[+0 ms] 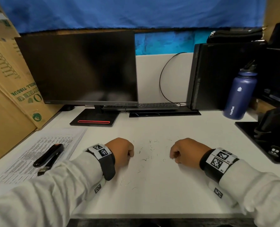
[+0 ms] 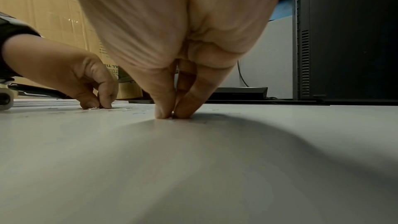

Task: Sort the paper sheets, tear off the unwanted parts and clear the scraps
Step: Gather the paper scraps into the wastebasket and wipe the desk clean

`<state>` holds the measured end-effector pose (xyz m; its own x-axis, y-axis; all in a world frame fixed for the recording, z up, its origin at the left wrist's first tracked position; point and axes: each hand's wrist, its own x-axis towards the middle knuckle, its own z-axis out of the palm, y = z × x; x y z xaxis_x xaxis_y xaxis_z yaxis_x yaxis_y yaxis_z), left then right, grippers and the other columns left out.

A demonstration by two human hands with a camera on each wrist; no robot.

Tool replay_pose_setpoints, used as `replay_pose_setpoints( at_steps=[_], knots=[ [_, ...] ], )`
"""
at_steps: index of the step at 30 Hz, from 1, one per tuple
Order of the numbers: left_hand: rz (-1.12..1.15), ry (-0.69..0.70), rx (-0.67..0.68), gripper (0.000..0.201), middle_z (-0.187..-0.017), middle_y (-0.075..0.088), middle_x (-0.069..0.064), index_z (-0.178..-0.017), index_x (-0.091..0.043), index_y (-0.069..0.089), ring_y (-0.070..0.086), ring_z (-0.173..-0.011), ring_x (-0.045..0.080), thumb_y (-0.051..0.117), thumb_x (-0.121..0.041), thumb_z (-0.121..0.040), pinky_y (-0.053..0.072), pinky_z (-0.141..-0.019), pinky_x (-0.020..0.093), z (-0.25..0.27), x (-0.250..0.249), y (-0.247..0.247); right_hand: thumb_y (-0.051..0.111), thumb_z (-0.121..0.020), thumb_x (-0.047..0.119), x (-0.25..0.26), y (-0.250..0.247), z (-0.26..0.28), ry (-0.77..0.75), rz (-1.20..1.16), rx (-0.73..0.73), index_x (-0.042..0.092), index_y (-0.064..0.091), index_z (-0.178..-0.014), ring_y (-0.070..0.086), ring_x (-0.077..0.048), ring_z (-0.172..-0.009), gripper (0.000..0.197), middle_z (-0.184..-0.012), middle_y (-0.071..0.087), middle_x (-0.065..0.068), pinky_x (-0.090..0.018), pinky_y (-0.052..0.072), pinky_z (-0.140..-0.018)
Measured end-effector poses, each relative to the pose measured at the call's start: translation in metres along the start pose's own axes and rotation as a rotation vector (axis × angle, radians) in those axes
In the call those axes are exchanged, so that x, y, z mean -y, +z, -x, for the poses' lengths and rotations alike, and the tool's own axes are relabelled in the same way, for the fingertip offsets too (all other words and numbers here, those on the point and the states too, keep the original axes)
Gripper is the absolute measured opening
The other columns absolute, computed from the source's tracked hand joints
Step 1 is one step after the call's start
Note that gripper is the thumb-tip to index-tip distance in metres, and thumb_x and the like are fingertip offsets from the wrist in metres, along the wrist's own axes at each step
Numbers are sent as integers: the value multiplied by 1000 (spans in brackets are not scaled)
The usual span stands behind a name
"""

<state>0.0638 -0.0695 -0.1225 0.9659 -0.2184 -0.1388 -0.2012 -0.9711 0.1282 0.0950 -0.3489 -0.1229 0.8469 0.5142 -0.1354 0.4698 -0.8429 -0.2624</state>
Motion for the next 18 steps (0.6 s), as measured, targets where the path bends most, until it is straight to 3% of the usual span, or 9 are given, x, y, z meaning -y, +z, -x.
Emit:
replay_pose_setpoints(
  at_steps=[2, 5, 7, 9, 10, 12, 16, 18],
  knots=[
    [5, -4, 5, 26, -100, 70, -10, -102, -22, 73, 61, -90, 9, 58, -9, -86, 48, -82, 18, 0, -1, 1, 61, -88, 12, 0, 1, -1, -10, 7, -5, 27, 73, -104, 63, -11, -90, 25, -99, 68, 9, -14, 47, -72],
    [4, -19, 20, 26, -93, 66, -13, -97, -24, 72, 63, -90, 11, 56, -8, -84, 52, -82, 21, 1, -2, 0, 56, -85, 7, -1, 4, -4, -16, 31, 23, 39, 64, -76, 63, -14, -88, 34, -91, 62, 8, -18, 48, -75],
    [12, -42, 25, 25, -92, 66, -13, -92, -27, 71, 64, -90, 13, 56, -10, -81, 54, -82, 24, 3, -4, -3, 57, -86, 8, -2, 4, -7, 3, 14, 40, 41, 59, -70, 65, -14, -90, 36, -88, 66, 9, -19, 50, -78],
    [31, -67, 22, 24, -95, 67, -12, -91, -28, 69, 64, -89, 13, 58, -11, -79, 55, -81, 25, 1, -6, -4, 59, -88, 11, 0, 3, -6, 5, 33, 37, 35, 74, -88, 63, -12, -88, 28, -86, 63, 11, -18, 49, -78],
    [34, -75, 26, 24, -95, 66, -12, -93, -28, 68, 63, -89, 14, 58, -12, -79, 55, -81, 25, 1, -8, -4, 60, -88, 12, 1, 3, -6, 6, 55, 33, 30, 76, -101, 60, -10, -87, 27, -89, 61, 12, -17, 47, -76],
    [37, -92, 44, 25, -94, 64, -11, -99, -28, 66, 62, -88, 14, 60, -12, -80, 54, -81, 26, -1, -11, -4, 61, -89, 14, 2, 3, -6, 13, 81, 35, 25, 74, -112, 57, -8, -87, 28, -94, 61, 12, -15, 43, -75],
    [39, -150, 62, 24, -95, 66, -6, -98, -22, 69, 65, -93, 19, 62, -11, -79, 57, -85, 31, 1, -16, -7, 55, -89, 8, 8, 3, -9, 59, 97, 50, 21, 75, -109, 64, -13, -98, 31, -112, 70, 7, -16, 47, -81],
    [39, -190, 106, 21, -101, 72, -1, -97, -18, 72, 68, -94, 21, 69, -14, -76, 57, -83, 30, 2, -13, -12, 53, -89, 8, 12, 4, -10, 85, 105, 31, 23, 74, -98, 65, -14, -104, 27, -117, 70, 6, -16, 47, -83]
  ],
)
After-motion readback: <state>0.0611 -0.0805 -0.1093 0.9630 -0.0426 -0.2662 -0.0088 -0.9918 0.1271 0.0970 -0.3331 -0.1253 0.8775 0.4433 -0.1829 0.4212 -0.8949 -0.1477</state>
